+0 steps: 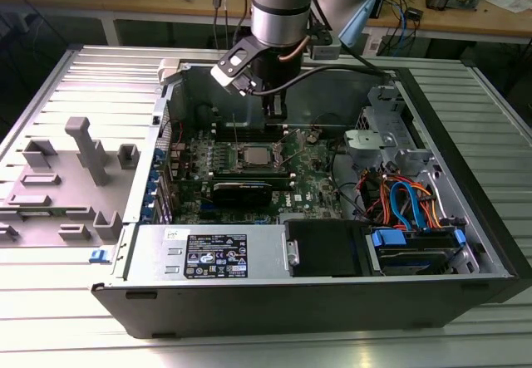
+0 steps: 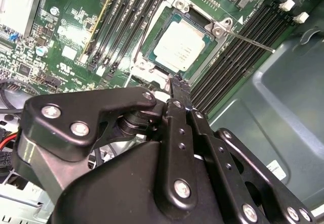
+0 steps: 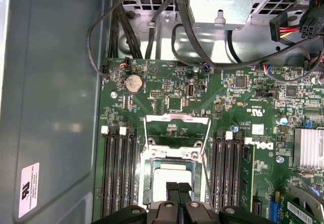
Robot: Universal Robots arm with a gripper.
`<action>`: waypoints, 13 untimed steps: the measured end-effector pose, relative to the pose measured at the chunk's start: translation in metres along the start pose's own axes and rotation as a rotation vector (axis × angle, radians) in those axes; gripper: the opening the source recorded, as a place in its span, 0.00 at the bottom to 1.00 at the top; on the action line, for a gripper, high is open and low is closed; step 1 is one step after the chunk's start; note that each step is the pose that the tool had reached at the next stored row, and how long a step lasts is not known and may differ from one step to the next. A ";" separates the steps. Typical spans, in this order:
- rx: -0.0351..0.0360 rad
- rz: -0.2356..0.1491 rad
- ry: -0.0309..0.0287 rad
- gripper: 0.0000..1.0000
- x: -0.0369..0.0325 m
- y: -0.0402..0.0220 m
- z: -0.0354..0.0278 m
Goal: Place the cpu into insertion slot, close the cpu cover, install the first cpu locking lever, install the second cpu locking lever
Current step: 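Close the cpu cover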
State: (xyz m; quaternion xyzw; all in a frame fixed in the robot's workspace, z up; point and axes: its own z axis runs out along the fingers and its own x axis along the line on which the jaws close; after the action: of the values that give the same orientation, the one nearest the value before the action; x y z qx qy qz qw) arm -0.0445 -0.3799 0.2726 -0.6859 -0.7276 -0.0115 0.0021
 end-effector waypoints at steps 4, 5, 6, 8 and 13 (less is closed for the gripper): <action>0.0001 0.000 -0.0001 0.11 0.0000 0.0008 0.0000; 0.0000 0.000 0.0000 0.11 -0.0001 0.0010 0.0000; 0.0000 0.000 0.0000 0.11 -0.0001 0.0012 0.0000; 0.0000 0.000 0.0000 0.11 -0.0001 0.0016 0.0000; 0.0000 0.000 0.0000 0.11 -0.0002 0.0025 0.0000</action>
State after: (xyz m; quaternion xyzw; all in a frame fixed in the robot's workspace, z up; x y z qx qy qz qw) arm -0.0420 -0.3799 0.2727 -0.6859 -0.7276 -0.0115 0.0021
